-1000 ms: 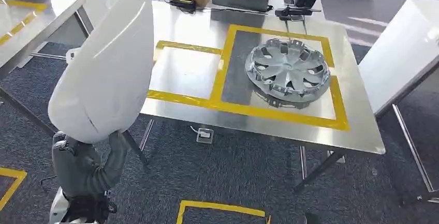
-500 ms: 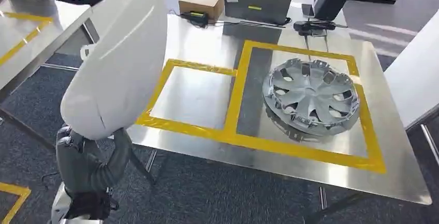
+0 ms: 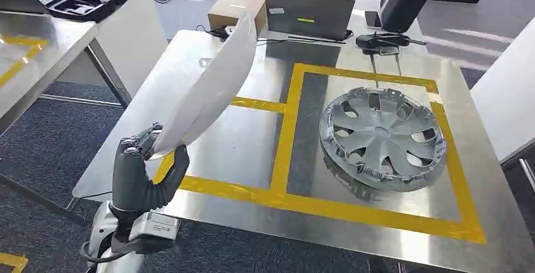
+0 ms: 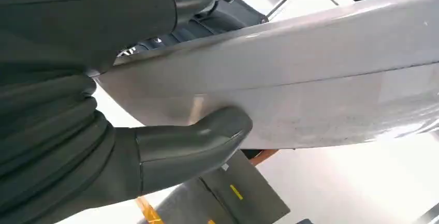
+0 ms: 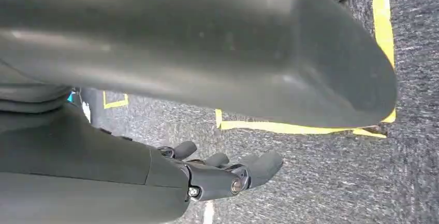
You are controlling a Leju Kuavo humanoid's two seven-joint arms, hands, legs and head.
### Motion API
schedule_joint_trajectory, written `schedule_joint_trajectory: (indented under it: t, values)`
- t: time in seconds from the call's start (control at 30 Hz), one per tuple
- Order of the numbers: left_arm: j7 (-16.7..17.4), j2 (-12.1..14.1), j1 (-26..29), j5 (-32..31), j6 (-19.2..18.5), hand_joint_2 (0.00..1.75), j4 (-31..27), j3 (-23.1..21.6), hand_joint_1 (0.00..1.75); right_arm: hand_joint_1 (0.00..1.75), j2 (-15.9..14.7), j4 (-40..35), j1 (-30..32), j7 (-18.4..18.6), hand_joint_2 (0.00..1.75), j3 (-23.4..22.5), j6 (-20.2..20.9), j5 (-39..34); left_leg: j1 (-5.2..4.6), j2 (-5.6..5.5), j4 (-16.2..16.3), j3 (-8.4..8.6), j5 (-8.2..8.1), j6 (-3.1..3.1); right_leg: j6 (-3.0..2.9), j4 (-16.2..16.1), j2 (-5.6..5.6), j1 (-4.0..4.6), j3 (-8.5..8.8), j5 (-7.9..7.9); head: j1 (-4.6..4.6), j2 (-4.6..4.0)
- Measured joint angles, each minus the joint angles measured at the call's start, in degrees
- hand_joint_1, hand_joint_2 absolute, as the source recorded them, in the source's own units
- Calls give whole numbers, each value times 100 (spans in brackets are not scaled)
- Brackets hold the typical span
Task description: Take the parts from the cabinet and place them on the table.
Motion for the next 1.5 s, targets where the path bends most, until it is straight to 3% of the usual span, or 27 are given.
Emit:
schedule_joint_trajectory:
  t: [0.03, 0.07, 0.13, 0.17, 0.2, 0.23, 0.27, 0.33, 0.37, 0.4, 0.43, 0.53, 0.67, 0.73, 0.83, 0.87, 0.97, 1.13, 1.17, 1.5]
  values:
    - [-16, -52, -40, -24, 13, 175, 125, -2, 175, 0, -42, -18, -1, 6, 0, 2, -5, 4, 62, 27, -62, 61, 34, -2, 15, 25, -2, -2, -7, -45, -7, 0]
    - [-39, -87, -86, -55, 28, 175, 245, -15, 175, 0, -13, -15, -3, 11, 0, 2, -4, 7, 76, 30, -106, 98, 33, 11, 92, 168, -45, 3, -56, -146, 54, 0]
    - [-75, -144, -174, -92, 59, 175, 496, -44, 175, 0, -24, -15, -17, 4, 0, 2, -5, 9, 100, 54, -120, 107, 16, 32, 223, 979, -78, -102, -503, -527, 61, 0]
    - [-90, -157, -182, -123, 61, 175, 601, -57, 175, 0, -31, -15, -20, 7, 0, 2, -5, 24, 113, 63, -117, 107, -3, 21, 274, 1386, -85, -150, -744, -661, 63, 2]
    - [-92, -170, -184, -147, 72, 175, 705, -79, 175, 0, -31, -15, -17, 13, 0, 2, -5, 33, 132, 68, -108, 109, -24, 1, 322, 1657, -91, -200, -929, -691, 63, 2]
    - [-96, -188, -196, -210, 101, 175, 843, -90, 175, 0, -31, -15, -11, 15, 0, 2, -5, 42, 160, 67, -92, 115, -51, -31, 378, 1616, -97, -255, -971, -549, 61, 0]
    - [-101, -205, -216, -249, 131, 175, 955, -113, 175, 0, -33, -15, -10, 15, 0, 2, -5, 52, 187, 64, -74, 128, -80, -66, 430, 1325, -108, -301, -876, -311, 68, 0]
    - [-120, -249, -268, -302, 221, 175, 1149, -138, 175, 0, -35, -15, -16, 13, 0, 2, -5, 68, 257, 59, -6, 164, -167, -163, 542, 306, -158, -400, -420, 242, 63, 0]
    - [-146, -271, -295, -317, 258, 175, 1240, -140, 175, 0, -20, -11, -19, 13, 0, 2, 2, 72, 246, 55, 22, 153, -212, -230, 619, 89, -147, -419, -312, 157, 78, 2]
    - [-158, -279, -332, -322, 284, 175, 1314, -142, 175, 0, -11, -7, -24, 11, 0, 2, 9, 74, 214, 44, 78, 129, -242, -276, 479, 49, -84, -384, -296, 168, 103, 2]
    - [-173, -286, -343, -337, 293, 175, 1365, -149, 175, 0, -13, -7, -27, 20, 0, 2, 11, 74, 198, 35, 61, 143, -244, -294, 390, 66, -85, -400, -302, 158, 79, 2]
    - [-182, -286, -387, -343, 313, 175, 1502, -160, 175, 0, -13, -7, -31, 13, 0, 2, 6, 74, 190, 31, 8, 196, -237, -171, 354, 63, -79, -397, -289, 164, 61, 2]
    - [-217, -286, -630, -862, 838, 175, 1941, -177, 175, 0, -13, -7, -31, 2, 0, 9, 50, 184, 203, 41, -73, 267, -222, -167, 257, 63, -78, -360, -253, 128, 61, 2]
    - [-308, -286, -903, -995, 1091, 175, 2531, -177, 175, 0, -20, -7, -39, -29, 0, 15, 92, 230, 214, 41, -101, 284, -209, -212, 229, 65, -82, -347, -235, 121, 59, 2]
    - [-271, -286, -1308, -1095, 1325, 175, 3524, -155, 175, 0, -37, -7, -43, -98, 0, 15, 109, 232, 238, 43, -133, 303, -191, -397, 210, 71, -81, -331, -231, 122, 59, 0]
    - [-280, -286, -1432, -1087, 1357, 175, 3851, -129, 0, 0, -40, -7, -43, -96, 0, 15, 105, 227, 242, 43, -134, 303, -192, -421, 204, 72, -81, -328, -231, 126, 61, 2]
    - [-341, -284, -1631, -1043, 1495, 175, 4492, -24, 0, 0, -40, -7, -33, -44, 0, 13, 76, 208, 242, 44, -132, 308, -183, -434, 198, 71, -80, -322, -231, 130, 61, 2]
    - [-273, -347, -1743, -1080, 1556, 175, 4978, 33, 0, 0, -40, -7, -33, 33, 0, 13, 26, 203, 237, 41, -109, 296, -188, -430, 199, 68, -82, -316, -226, 130, 61, 2]
    - [-254, -365, -1755, -1089, 1554, 0, 5031, 35, 0, 0, -40, -7, -33, 31, 0, 13, 26, 203, 237, 41, -106, 294, -190, -429, 199, 68, -82, -315, -225, 130, 61, 2]
    - [-236, -428, -1774, -1194, 1570, 0, 5236, 35, 0, 0, -40, -7, -32, -90, 0, 11, 48, 210, 236, 42, -92, 293, -202, -420, 204, 57, -82, -316, -214, 133, 61, 2]
